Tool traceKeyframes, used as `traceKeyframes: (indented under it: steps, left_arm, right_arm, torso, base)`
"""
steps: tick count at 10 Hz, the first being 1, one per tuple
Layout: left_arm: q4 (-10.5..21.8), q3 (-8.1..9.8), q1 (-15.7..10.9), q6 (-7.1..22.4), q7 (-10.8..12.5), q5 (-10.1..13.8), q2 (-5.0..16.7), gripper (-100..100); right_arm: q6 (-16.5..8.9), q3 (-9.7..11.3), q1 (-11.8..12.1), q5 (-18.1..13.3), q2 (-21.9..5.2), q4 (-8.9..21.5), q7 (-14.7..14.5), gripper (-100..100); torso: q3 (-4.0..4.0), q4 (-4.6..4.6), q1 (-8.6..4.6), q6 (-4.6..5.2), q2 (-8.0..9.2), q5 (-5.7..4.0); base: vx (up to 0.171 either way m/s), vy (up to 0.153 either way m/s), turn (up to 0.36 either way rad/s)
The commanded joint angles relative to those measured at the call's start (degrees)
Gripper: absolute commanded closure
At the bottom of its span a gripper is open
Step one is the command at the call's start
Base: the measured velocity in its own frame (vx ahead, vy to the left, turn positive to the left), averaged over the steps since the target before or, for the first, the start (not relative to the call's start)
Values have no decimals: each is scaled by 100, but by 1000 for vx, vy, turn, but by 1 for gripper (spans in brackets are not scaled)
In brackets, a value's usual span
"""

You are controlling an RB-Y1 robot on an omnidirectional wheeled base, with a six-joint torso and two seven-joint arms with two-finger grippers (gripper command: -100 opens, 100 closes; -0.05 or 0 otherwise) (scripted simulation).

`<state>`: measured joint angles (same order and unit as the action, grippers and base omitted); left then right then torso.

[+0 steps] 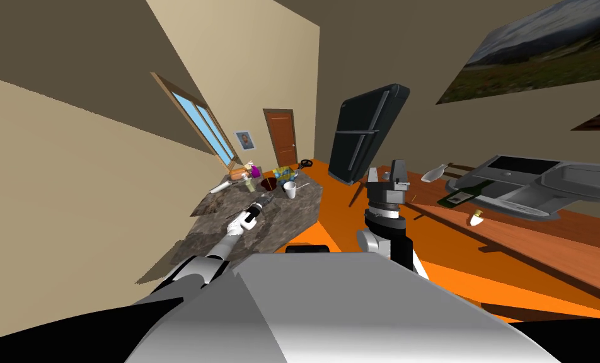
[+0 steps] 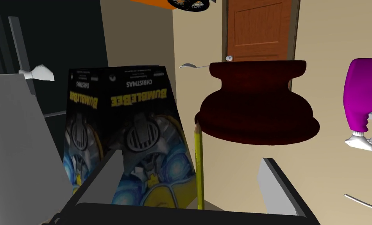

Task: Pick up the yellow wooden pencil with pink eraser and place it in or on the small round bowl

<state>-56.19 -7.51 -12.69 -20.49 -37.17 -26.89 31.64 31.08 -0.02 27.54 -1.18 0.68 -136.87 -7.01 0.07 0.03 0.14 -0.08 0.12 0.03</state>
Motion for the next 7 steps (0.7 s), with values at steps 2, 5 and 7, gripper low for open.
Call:
traceKeyframes:
  steps: [2,5,7]
  left_arm:
    - [80,-121,-212,216,248,55,201,-100]
    - [-171,-132,-522,177,353,263,165,-100]
    - [-312,-118,-670,138,405,382,123,-100]
  right_arm:
    - [0,0,0,0,0,0,0,0]
    - [0,-1,1,0,0,0,0,0]
    - [0,0,1,0,0,-1,0,0]
  torso:
    - [-5,-1,6,2,-10,1]
    - [-26,-10,6,1,-46,2]
    - [-24,-9,-6,1,-40,0]
  base:
    - [11,61,-42]
    - [69,50,7]
    - [42,22,10]
